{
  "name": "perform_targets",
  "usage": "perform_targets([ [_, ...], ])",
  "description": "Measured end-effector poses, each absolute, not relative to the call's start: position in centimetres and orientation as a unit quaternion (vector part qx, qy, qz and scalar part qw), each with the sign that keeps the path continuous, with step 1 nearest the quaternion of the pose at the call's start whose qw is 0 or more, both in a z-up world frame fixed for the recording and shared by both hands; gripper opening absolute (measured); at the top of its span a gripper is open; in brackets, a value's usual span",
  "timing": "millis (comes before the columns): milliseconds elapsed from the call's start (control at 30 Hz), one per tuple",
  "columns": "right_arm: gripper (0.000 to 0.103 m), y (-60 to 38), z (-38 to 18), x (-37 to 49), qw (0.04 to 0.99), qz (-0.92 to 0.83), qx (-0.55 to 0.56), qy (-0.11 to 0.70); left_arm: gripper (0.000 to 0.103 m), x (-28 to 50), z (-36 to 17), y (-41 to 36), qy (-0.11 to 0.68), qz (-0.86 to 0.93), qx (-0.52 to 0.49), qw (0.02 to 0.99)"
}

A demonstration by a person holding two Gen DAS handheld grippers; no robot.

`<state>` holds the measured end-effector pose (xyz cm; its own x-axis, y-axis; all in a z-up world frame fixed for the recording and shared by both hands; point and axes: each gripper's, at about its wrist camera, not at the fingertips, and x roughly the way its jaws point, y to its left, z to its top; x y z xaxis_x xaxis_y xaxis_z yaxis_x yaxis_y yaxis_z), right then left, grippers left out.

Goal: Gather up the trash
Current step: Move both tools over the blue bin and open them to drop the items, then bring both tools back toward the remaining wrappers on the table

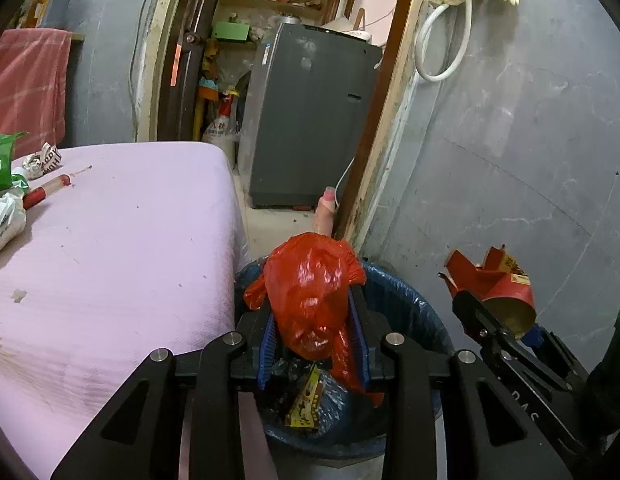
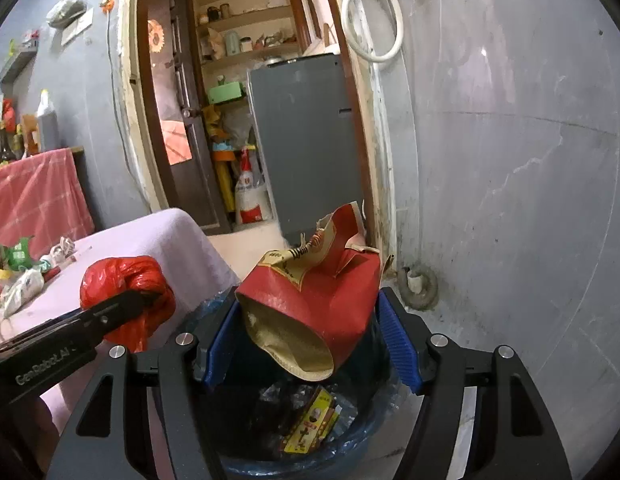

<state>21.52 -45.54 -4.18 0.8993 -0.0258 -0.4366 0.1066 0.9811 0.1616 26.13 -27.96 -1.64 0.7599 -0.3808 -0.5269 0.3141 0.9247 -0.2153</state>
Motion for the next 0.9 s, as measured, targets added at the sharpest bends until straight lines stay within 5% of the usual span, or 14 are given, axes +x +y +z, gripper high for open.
perform_targets([
  [400,0.075,-46.4,-3.9,21.3,0.968,-0.026,0.121,0.219,0.041,25.5,-1.2,-27.2,0.274,-0.186,-0.076,0.941],
  [533,0.078,-46.2,-3.0,20.6,0.973,-0.034,0.107,0.203,0.056,24.8,-0.5,-26.3,0.249,-0.178,-0.094,0.947],
  [700,0.086,-45.7,-1.6,19.6,0.980,-0.038,0.091,0.175,0.063,24.5,0.8,-25.1,0.236,-0.169,-0.094,0.952],
  [900,0.103,-44.7,0.2,18.7,0.986,-0.034,0.086,0.141,0.083,23.8,2.9,-23.1,0.205,-0.148,-0.090,0.963],
])
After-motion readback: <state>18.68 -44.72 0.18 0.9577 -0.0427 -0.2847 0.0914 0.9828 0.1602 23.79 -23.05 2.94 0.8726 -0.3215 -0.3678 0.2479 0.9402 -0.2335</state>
